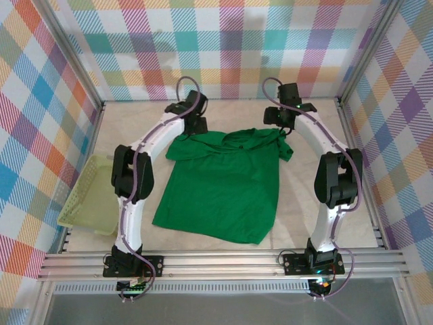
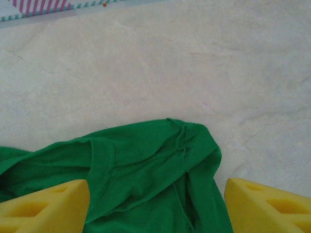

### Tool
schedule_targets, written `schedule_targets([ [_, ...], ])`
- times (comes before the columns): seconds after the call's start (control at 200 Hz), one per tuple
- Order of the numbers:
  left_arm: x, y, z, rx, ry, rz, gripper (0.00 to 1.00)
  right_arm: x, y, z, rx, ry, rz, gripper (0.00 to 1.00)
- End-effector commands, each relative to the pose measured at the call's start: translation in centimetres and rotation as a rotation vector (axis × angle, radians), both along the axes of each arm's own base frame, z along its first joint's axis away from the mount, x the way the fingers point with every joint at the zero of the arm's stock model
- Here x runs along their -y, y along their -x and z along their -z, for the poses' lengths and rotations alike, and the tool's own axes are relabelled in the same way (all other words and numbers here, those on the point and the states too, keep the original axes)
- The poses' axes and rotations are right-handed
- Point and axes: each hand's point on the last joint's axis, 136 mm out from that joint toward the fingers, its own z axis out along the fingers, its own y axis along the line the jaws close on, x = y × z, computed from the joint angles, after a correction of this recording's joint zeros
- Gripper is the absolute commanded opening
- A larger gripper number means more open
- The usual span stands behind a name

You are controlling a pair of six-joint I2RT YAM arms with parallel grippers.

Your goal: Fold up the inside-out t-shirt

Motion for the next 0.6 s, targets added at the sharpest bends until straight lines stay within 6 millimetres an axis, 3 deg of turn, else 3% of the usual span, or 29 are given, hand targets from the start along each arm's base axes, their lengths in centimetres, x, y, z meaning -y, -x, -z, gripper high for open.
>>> schedule_targets([
  [0.0,0.4,0.4,3.7,-0.083,-0.035,0.040,0.86,2.0,1.0,4.0,-0.122,-0.034,0.098,0.75],
  [0.165,0.4,0.1,6.2,-0.124,-0.069,0.050,0.85,3.9,1.7,6.9,-0.201,-0.026,0.175,0.77],
  [0.325,0.6,-0.4,7.9,-0.151,-0.073,0.058,0.74,4.9,1.9,9.2,-0.260,-0.030,0.221,0.77],
  [0.47,0.6,-1.1,9.1,-0.165,-0.061,0.055,0.49,4.9,1.6,10.8,-0.294,-0.054,0.213,0.68],
  [0.595,0.7,-1.7,8.6,-0.145,-0.039,0.056,0.24,4.2,1.0,10.8,-0.288,-0.074,0.173,0.45],
])
